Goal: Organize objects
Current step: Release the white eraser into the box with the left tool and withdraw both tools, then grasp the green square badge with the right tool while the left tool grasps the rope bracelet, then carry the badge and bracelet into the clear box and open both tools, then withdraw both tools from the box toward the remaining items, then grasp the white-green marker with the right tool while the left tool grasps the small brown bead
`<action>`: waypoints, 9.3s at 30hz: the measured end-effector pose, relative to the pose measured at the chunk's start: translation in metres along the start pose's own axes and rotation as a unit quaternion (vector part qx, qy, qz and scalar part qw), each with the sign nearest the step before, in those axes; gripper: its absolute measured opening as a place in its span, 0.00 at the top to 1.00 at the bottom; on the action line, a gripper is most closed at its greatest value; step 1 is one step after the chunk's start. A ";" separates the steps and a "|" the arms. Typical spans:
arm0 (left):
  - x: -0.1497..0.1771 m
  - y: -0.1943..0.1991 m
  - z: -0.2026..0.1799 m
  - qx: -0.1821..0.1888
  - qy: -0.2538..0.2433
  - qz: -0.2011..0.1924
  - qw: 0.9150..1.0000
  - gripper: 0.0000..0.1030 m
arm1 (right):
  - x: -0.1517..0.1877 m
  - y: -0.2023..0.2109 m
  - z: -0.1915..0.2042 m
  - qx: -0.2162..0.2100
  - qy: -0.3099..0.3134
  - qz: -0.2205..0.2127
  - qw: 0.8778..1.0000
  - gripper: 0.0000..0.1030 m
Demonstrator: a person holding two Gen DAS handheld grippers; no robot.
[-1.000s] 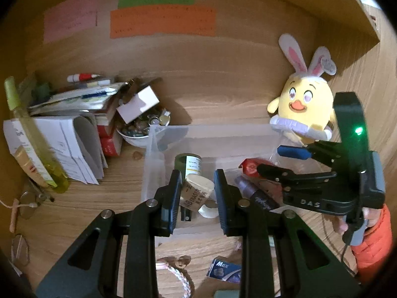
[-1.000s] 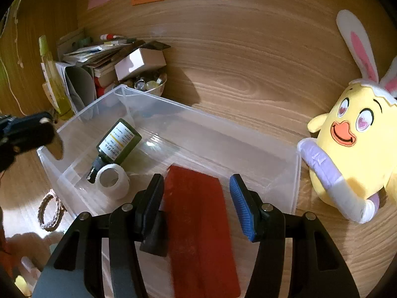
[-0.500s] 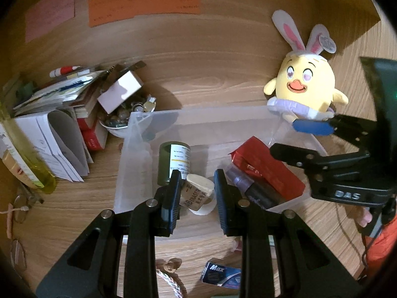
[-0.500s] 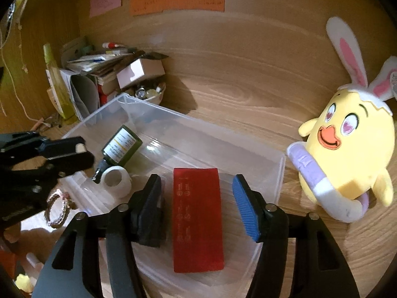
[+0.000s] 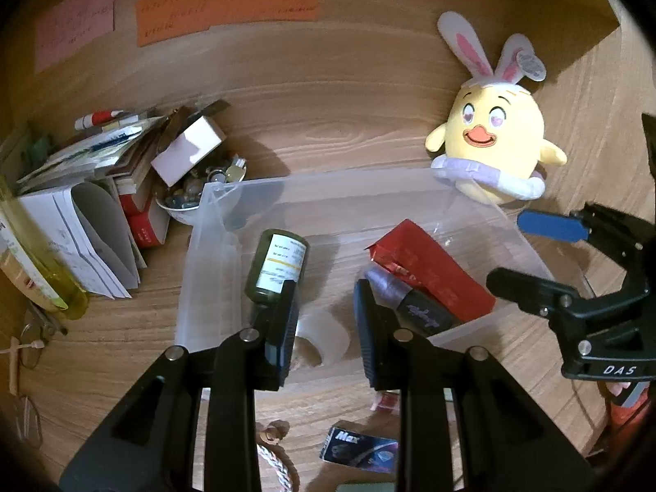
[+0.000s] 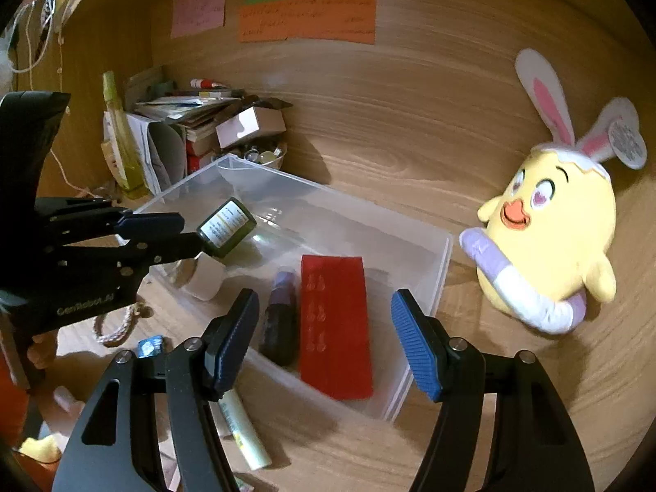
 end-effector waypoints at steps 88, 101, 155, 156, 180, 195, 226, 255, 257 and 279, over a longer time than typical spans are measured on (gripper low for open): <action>0.101 0.034 0.046 -0.055 0.083 0.039 0.994 0.82 | 0.118 0.035 0.004 0.006 -0.076 0.063 0.995 0.78; 0.076 0.073 0.031 -0.053 0.077 -0.021 0.995 0.82 | 0.082 0.055 -0.002 0.005 -0.081 -0.001 0.997 0.78; -0.004 0.016 0.041 -0.043 0.056 -0.055 0.996 0.82 | -0.010 -0.003 -0.004 -0.005 -0.078 -0.042 0.996 0.78; -0.004 0.013 0.041 -0.043 0.054 -0.053 0.996 0.82 | -0.009 -0.006 -0.003 -0.004 -0.078 -0.039 0.996 0.78; 0.001 -0.007 0.034 -0.004 0.051 -0.020 0.998 0.60 | 0.003 -0.039 0.003 0.021 -0.043 0.007 0.999 0.78; 0.001 0.032 0.026 -0.021 0.036 -0.049 0.998 0.20 | -0.001 -0.018 0.011 0.022 -0.031 -0.020 0.999 0.43; 0.055 0.047 0.028 -0.005 0.059 -0.022 0.998 0.08 | 0.043 0.025 0.025 -0.042 -0.040 -0.006 0.998 0.36; 0.094 -0.007 0.023 0.032 0.042 0.084 0.995 0.65 | 0.075 -0.026 0.030 -0.037 -0.011 0.091 0.995 0.68; 0.094 -0.007 0.023 0.032 0.041 0.083 0.995 0.71 | 0.077 -0.027 0.032 -0.036 -0.006 0.094 0.995 0.68; 0.095 0.006 0.016 0.016 0.036 0.061 0.997 0.89 | 0.079 -0.025 0.059 -0.063 0.032 0.092 0.993 0.86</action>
Point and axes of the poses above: each gripper's, at about its wrist camera, not at the fingertips, and y roughly against the way its jaws point, z to its left, x to its underside, the point moved 3 cm from there along -y, roughly the way its jaws point, and after that the axes turned 11 degrees about -y, right-handed, at the moved point
